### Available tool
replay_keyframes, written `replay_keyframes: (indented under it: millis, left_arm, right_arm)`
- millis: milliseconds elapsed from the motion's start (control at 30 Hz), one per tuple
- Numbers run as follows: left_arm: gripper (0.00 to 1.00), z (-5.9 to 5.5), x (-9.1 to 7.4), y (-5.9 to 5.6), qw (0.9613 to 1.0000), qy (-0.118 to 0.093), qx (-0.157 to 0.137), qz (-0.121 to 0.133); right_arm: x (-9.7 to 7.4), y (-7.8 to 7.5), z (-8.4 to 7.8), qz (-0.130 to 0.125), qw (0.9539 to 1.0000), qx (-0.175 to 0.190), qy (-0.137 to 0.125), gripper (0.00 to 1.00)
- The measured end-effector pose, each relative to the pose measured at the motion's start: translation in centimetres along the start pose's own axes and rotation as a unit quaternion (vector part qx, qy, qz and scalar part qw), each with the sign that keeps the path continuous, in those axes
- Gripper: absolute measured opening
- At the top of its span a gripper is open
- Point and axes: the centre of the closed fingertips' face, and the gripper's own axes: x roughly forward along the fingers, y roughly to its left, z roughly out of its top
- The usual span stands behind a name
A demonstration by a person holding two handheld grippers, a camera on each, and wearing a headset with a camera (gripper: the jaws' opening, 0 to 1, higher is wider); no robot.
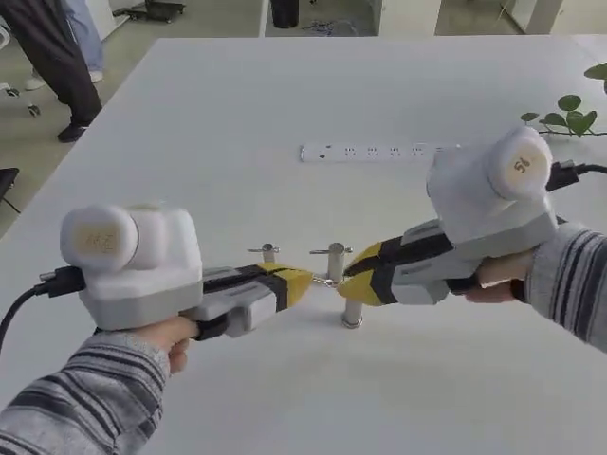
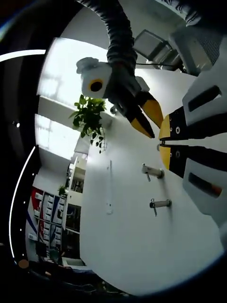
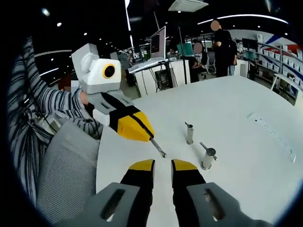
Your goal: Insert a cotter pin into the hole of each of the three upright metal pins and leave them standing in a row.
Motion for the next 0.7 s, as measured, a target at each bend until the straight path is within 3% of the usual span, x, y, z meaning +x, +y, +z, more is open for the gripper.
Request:
replay_keyframes:
  millis: [100, 200, 400, 700]
  left_arm:
    - [0.00, -0.3, -0.1, -0.2, 1.0000, 0.003, -0.004, -0.007]
    - [0.00, -0.4, -0.1, -0.7, 0.9998, -0.001, 0.002, -0.021]
    - [0.00, -0.4, -0.1, -1.8, 0.9986, -0.006, 0.012, -0.052]
    - [0.00, -0.4, -0.4, -3.4, 0.9949, -0.020, 0.011, -0.099]
  right_arm:
    - [-0.3, 0.3, -0.6, 0.016, 0.9988, 0.047, -0.005, 0.11]
    - [-0.5, 0.4, -0.8, 0.026, 0.9976, 0.063, -0.015, 0.11]
    - [-0.8, 1.8, -0.8, 0.077, 0.9913, 0.100, -0.035, 0.10]
    - [-0.6, 2.9, -1.2, 0.107, 0.9884, 0.102, -0.034, 0.10]
